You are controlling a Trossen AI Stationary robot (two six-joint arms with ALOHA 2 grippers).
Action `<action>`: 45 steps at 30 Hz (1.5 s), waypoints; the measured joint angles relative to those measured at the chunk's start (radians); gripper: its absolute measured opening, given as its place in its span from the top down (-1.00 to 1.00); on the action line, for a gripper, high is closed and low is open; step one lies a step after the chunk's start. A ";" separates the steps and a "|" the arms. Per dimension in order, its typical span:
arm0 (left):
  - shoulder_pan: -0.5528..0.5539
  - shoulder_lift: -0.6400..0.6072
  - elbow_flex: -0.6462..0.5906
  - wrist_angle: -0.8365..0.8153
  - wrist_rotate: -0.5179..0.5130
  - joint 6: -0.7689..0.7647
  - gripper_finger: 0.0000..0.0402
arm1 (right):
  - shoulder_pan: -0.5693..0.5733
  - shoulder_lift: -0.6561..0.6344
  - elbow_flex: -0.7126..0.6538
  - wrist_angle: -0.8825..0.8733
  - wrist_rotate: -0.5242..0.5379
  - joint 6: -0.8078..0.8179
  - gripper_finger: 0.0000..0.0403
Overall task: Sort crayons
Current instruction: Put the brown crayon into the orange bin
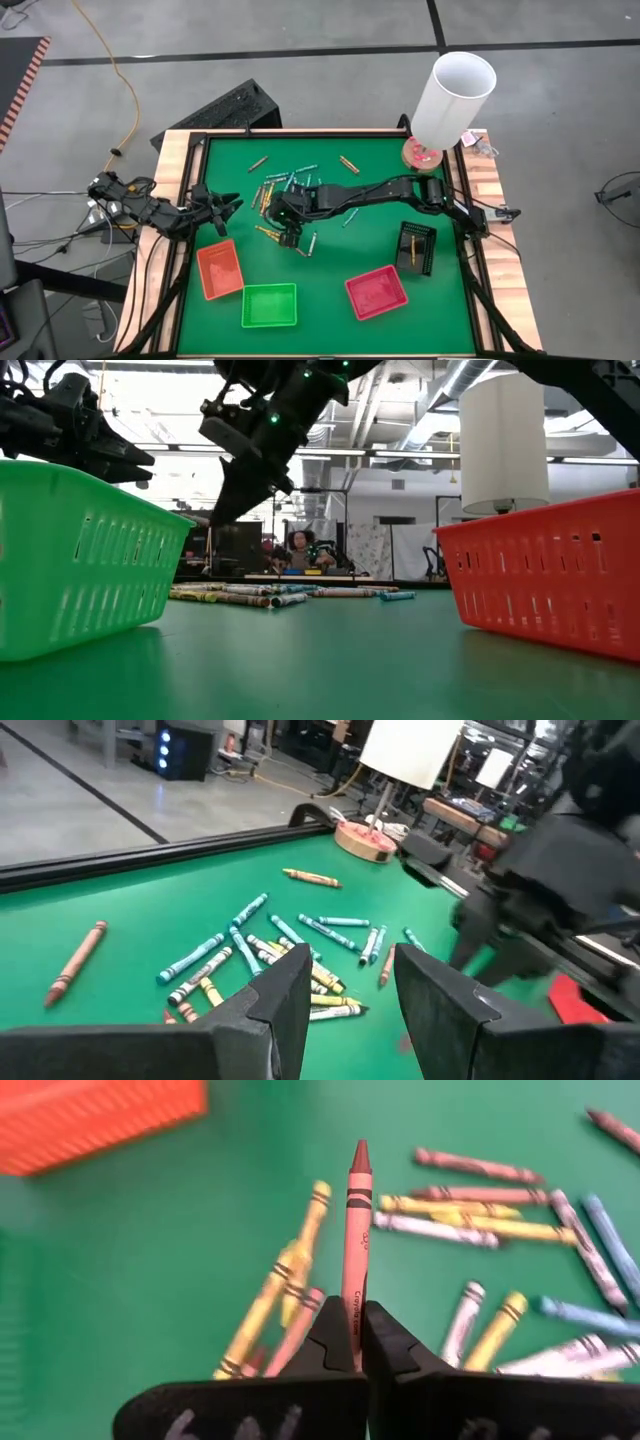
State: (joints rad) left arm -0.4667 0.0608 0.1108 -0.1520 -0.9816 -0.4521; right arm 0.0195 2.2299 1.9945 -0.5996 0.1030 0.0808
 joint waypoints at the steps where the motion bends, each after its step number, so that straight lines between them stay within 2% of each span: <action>1: 0.000 0.000 0.000 0.001 0.000 0.000 0.33 | 0.001 0.000 0.000 0.025 -0.015 -0.004 1.00; 6: 0.000 0.000 0.000 0.004 0.005 -0.001 0.33 | 0.001 0.012 0.001 0.149 -0.085 -0.008 1.00; 22: 0.000 0.000 0.000 0.016 -0.073 0.029 0.33 | 0.035 0.018 0.001 0.311 -0.110 -0.029 1.00; 33: 0.000 0.000 0.000 0.175 -0.087 0.208 0.33 | 0.047 0.018 0.001 0.430 -0.179 -0.029 1.00; 41: 0.000 0.000 0.000 0.226 -0.116 0.261 0.33 | 0.063 0.018 0.001 0.566 -0.236 -0.034 1.00; 45: 0.000 0.000 0.000 0.233 -0.127 0.276 0.33 | 0.074 0.017 0.001 0.574 -0.242 -0.036 1.00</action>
State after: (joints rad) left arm -0.4671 0.0605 0.1112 0.0806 -1.1087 -0.1762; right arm 0.0931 2.2471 1.9960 -0.0261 -0.1388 0.0444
